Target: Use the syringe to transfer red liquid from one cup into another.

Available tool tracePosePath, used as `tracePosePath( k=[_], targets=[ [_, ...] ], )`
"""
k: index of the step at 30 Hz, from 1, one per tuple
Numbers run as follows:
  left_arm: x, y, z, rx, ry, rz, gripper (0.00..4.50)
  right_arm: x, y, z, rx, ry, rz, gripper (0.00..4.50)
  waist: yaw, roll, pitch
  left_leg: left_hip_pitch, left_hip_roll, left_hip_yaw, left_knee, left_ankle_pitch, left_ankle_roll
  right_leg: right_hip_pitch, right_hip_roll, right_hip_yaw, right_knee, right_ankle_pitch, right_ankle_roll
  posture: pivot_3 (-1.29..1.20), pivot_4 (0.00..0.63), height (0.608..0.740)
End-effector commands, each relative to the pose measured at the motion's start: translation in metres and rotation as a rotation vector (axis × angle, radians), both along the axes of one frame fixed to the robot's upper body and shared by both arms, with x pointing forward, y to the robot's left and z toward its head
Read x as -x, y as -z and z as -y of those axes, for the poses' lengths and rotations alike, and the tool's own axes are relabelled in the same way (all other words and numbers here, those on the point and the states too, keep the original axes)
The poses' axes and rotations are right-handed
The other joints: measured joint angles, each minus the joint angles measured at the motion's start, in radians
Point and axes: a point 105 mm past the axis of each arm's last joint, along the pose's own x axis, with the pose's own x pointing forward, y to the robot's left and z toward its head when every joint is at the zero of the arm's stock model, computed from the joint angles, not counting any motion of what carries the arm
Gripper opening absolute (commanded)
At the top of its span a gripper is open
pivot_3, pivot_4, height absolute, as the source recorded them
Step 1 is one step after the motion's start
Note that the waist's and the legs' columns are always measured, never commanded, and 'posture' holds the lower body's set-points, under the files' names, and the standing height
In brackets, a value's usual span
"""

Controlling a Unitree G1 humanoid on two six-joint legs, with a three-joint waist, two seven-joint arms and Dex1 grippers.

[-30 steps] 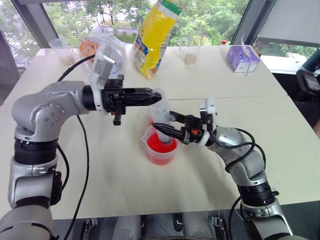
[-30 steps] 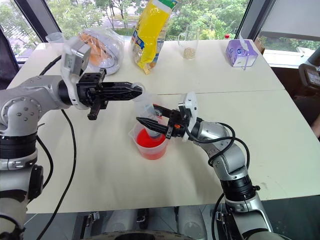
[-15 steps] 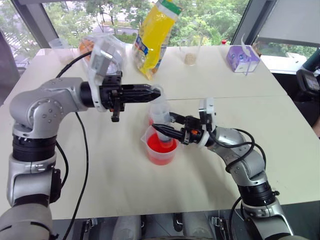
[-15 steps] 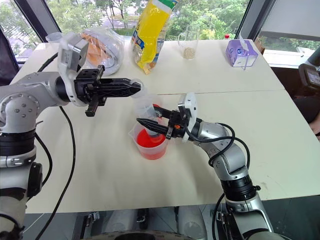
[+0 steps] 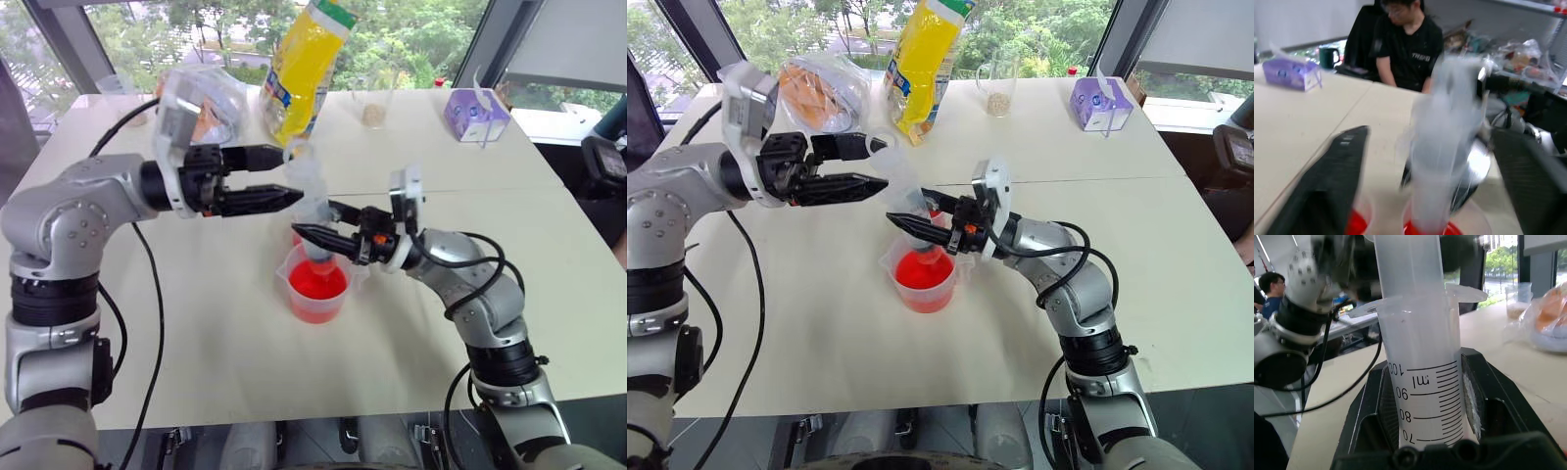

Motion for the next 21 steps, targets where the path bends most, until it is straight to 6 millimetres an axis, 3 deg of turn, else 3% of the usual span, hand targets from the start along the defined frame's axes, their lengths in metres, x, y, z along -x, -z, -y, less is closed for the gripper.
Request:
tracePosePath(
  k=[1, 6, 13, 16, 21],
  targets=[
    [0.003, -0.015, -0.015, 0.014, -0.062, 0.089, 4.48, 0.01, -0.03, 0.005, -0.097, -0.023, 0.037, 1.38, 0.0, 0.0, 0.0, 0.0, 0.0, 0.0, 0.0, 0.0, 0.0, 0.0, 0.0, 0.0, 0.0, 0.0, 0.0, 0.0, 0.15, 0.74],
    [0.004, -0.016, -0.039, -0.003, -0.146, 0.087, 4.48, 0.007, -0.051, 0.01, -0.164, -0.036, 0.015, 1.38, -0.005, 0.0, 0.0, 0.0, 0.0, 0.0, 0.0, 0.0, 0.0, 0.0, 0.0, 0.0, 0.0, 0.0, 0.0, 0.0, 0.15, 0.74],
    [0.002, -0.018, -0.043, 0.003, -0.182, 0.093, 4.48, -0.034, -0.081, 0.011, -0.225, 0.021, 0.062, 1.38, 0.0, 0.0, 0.0, 0.0, 0.0, 0.0, 0.0, 0.0, 0.0, 0.0, 0.0, 0.0, 0.0, 0.0, 0.0, 0.0, 0.15, 0.74],
    [0.001, -0.018, -0.042, 0.007, -0.19, 0.1, 4.48, -0.055, -0.075, 0.005, -0.223, 0.047, 0.07, 1.38, -0.002, 0.0, 0.0, 0.0, 0.0, 0.0, 0.0, 0.0, 0.0, 0.0, 0.0, 0.0, 0.0, 0.0, 0.0, 0.0, 0.15, 0.74],
    [-0.003, -0.029, -0.039, 0.057, -0.215, 0.133, 4.48, -0.078, -0.047, -0.003, -0.2, 0.083, 0.05, 1.38, -0.003, 0.0, 0.0, 0.0, 0.0, 0.001, 0.0, 0.0, 0.0, 0.0, 0.0, 0.0, 0.0, 0.0, 0.0, 0.0, 0.15, 0.74]
  ],
)
